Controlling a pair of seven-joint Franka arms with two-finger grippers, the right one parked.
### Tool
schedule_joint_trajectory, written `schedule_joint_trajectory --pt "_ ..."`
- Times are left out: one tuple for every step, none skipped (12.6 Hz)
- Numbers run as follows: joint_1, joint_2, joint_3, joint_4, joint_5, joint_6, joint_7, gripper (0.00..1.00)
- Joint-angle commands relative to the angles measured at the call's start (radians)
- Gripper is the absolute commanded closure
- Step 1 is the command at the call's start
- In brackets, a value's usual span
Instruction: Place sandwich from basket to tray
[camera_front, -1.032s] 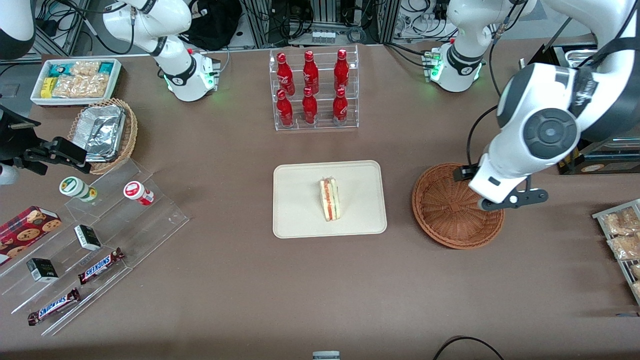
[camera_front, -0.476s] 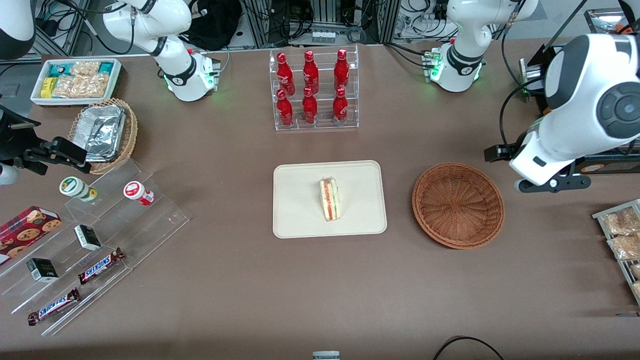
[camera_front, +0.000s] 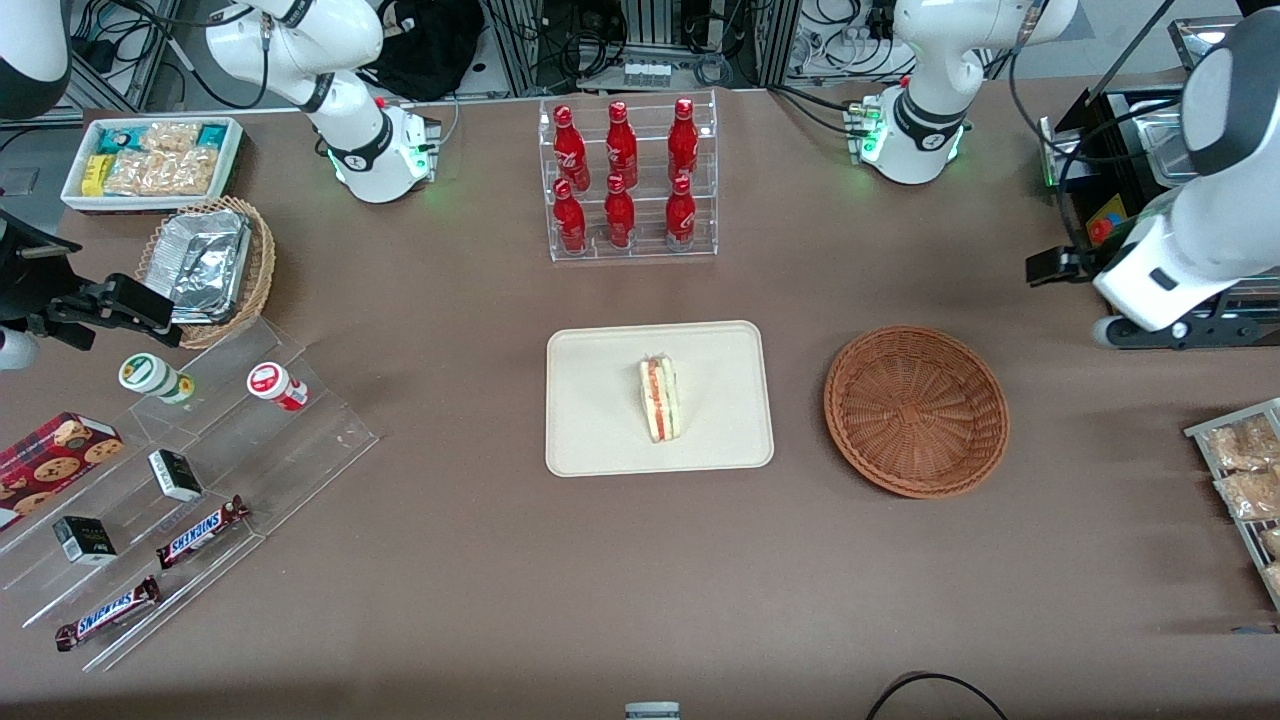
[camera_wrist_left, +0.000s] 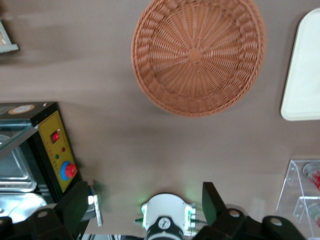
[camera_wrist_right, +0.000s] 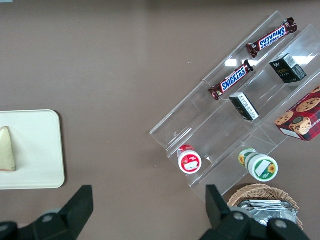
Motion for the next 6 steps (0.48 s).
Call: schedule_joint_trajectory --pt "-0.022 -0.04 0.05 0.021 -0.015 -0.047 0.033 0.0" --pt "-0.022 -0.049 0.058 0.031 -0.013 -0.048 0.033 0.0" --pt "-0.022 -0.053 0.061 0.036 -0.009 -0.048 0.033 0.0" --pt "-0.022 -0.058 0.061 0.048 -0.004 -0.048 0.035 0.0" --pt "-0.022 -0.058 0.061 0.054 -0.003 -0.047 0.035 0.0" --pt "-0.022 -0.06 0.064 0.055 -0.002 -0.044 0.035 0.0"
